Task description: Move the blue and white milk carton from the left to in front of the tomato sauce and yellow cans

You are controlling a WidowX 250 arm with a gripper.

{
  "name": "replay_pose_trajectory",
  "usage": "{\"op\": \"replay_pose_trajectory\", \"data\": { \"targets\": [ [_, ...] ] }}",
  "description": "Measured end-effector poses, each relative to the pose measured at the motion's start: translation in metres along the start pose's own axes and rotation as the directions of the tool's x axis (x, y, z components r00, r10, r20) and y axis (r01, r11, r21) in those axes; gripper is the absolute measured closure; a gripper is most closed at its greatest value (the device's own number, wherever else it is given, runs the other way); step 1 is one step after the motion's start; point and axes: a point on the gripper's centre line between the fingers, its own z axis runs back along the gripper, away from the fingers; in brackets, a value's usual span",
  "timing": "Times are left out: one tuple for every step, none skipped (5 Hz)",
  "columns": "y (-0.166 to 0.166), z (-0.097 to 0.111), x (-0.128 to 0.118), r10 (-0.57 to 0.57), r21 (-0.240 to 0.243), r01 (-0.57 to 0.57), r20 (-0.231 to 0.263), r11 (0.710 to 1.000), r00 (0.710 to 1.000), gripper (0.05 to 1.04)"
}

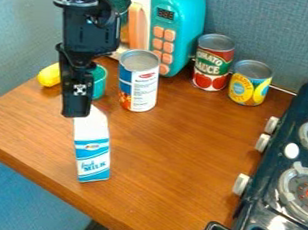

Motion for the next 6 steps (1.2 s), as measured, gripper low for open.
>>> {"op": "replay_pose_trajectory", "data": {
  "targets": [
    [0.0,-0.007,0.0,-0.002,0.001,0.002,-0.006,1.0,1.0,0.083],
    [0.002,-0.01,0.002,-0.003,0.014,0.003,0.01,1.0,1.0,0.082],
    [0.0,-0.016,0.004,-0.004,0.008,0.003,0.028,1.0,1.0,0.083],
    [0.004,-0.031,0.011,-0.005,-0.006,0.006,0.011,1.0,1.0,0.082],
    [0.004,-0.044,0.018,-0.016,-0.003,0.016,-0.027,1.0,1.0,0.083],
    [0.006,-0.049,0.02,-0.007,-0.005,0.007,-0.034,1.0,0.999,0.083]
  ]
}}
